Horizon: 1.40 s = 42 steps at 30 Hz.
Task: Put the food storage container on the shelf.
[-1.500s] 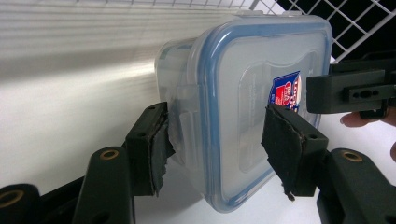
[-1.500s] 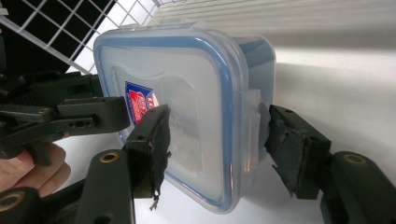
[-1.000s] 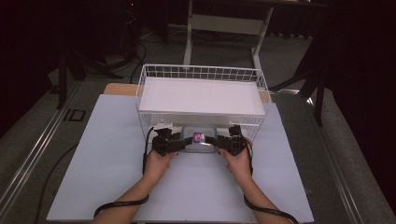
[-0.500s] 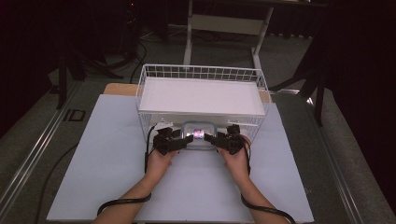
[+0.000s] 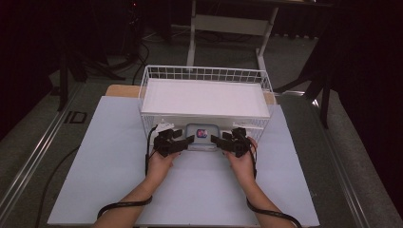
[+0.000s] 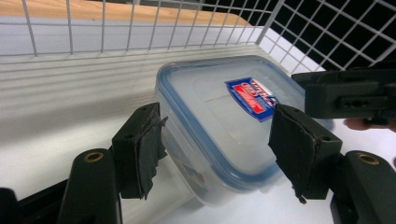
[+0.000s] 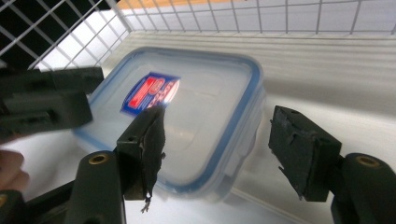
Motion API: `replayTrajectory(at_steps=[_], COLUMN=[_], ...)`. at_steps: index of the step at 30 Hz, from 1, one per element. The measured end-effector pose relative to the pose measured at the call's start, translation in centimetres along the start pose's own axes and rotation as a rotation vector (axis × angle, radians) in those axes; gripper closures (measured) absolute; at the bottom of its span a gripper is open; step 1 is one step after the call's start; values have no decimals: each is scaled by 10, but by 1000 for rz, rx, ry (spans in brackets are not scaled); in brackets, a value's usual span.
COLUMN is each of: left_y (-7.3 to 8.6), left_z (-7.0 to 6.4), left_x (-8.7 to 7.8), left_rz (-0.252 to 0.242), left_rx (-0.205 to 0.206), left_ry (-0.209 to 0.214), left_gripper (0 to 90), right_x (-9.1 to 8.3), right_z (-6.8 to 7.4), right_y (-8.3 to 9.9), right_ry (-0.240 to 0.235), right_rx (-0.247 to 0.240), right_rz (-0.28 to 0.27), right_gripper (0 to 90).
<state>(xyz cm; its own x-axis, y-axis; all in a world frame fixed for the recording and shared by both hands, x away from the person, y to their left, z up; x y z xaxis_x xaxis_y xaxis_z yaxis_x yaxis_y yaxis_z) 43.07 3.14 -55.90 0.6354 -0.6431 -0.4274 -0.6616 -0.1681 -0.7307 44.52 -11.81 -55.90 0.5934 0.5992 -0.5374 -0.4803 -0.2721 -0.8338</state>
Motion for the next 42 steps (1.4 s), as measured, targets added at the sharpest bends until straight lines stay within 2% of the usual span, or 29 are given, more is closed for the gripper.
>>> replayTrajectory(at_steps=[4, 8, 10, 13, 15, 17, 18, 21, 23, 27, 30, 32, 34, 37, 42], left_y=[3, 7, 10, 13, 14, 16, 16, 19, 21, 29, 34, 38, 40, 40, 36], left_z=[-4, -6, -8, -12, -14, -17, -18, -21, -22, -26, -22, -19, -16, -13, -13], left_x=[-11, -25, -33, -46, -55, -63, -67, -75, -78, -80, -82, -81, -80, -80, -81], left_rz=[3, 2, 10, 16, 24, 31, 26, 26, 15, 22, -7, 6, 15, 4, -11], left_rx=[-3, 35, 69, 96, 98, 96, 95, 99, 105, 147, 169, 150, 151, 155, 188], left_ry=[24, 24, 22, 29, 30, 49, 56, 75, 86, 133, 114, 120, 107, 90, 92], left_gripper=[359, 359, 359, 359, 360, 359, 354, 248, 212, 15, 15, 15, 15, 15, 15], right_x=[-11, -23, -30, -37, -39, -40, -39, -38, -38, -35, -32, -27, -23, -17, -7], right_z=[2, 8, 15, 27, 37, 45, 48, 55, 57, 63, 65, 67, 67, 66, 63], right_y=[1, 0, -3, -3, -1, 3, 5, 11, 15, 22, 25, 29, 32, 35, 33], right_ry=[19, 45, 42, 29, -5, -17, -29, -38, -16, -25, -13, -21, -22, -8, 9], right_rx=[-36, -108, -122, -153, -164, -200, -199, -202, -210, -214, -224, -230, -231, -241, -238], right_rz=[-5, -7, -24, -33, -31, -24, -20, -9, 5, 39, 51, 70, 88, 111, 129], right_gripper=[355, 355, 355, 355, 365, 381, 381, 408, 401, 497, 550, 616, 742, 896, 899])
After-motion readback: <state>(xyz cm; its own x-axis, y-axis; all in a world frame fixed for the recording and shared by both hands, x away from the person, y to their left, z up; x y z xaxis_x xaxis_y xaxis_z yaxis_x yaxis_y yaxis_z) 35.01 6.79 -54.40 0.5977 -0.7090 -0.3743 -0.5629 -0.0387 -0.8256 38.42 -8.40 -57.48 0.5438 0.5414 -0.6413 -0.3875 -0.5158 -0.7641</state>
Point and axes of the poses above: each handheld gripper's, and its own axes: x roughly forward along the jaws, y roughly out of its underside, z roughly to its left, the point moved 10 cm from there along x, roughly forward along the jaws, and after that the axes turned 14 degrees about -x, right-handed, at the moved point
